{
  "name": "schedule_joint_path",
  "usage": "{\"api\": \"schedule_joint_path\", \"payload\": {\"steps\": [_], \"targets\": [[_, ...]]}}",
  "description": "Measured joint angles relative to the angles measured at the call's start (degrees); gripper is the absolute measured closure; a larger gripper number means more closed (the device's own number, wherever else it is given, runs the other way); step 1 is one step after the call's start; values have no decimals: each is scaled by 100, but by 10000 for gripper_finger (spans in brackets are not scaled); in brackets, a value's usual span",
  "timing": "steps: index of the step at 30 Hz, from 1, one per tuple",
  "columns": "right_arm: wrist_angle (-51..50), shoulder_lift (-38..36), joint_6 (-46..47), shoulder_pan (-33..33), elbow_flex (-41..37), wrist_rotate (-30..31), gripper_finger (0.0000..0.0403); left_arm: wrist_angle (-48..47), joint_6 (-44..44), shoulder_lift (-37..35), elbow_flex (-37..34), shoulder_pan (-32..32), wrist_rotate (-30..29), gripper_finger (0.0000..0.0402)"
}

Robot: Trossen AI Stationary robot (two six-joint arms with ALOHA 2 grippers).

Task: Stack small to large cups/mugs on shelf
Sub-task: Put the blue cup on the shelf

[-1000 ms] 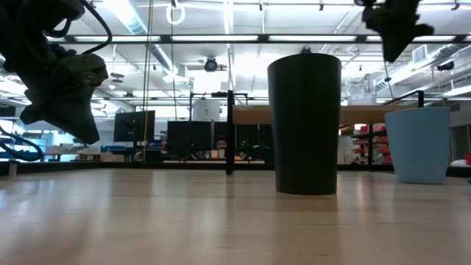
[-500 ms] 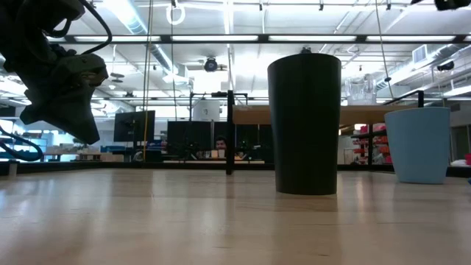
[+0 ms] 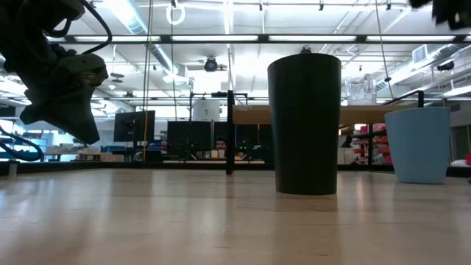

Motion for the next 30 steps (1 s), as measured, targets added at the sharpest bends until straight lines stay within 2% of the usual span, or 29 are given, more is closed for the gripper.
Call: {"api": "schedule_joint_path", "payload": {"steps": [5, 13, 18, 23, 30], "targets": [[297, 42, -149, 150, -1103, 298, 330, 0, 0, -2, 2, 0, 0, 342], [1449, 58, 612, 920, -2312, 622, 330, 0, 0, 0, 2, 0, 0, 351], [1769, 296, 1131, 1742, -2507, 1236, 330, 0, 0, 0, 2, -2, 0, 344], [1818, 703, 1532, 2556, -2353, 2040, 330, 0, 0, 0, 2, -2, 0, 340], [1792, 1454, 1736, 3028, -2295, 2534, 330, 0, 0, 0, 2, -1, 0, 349]]}}
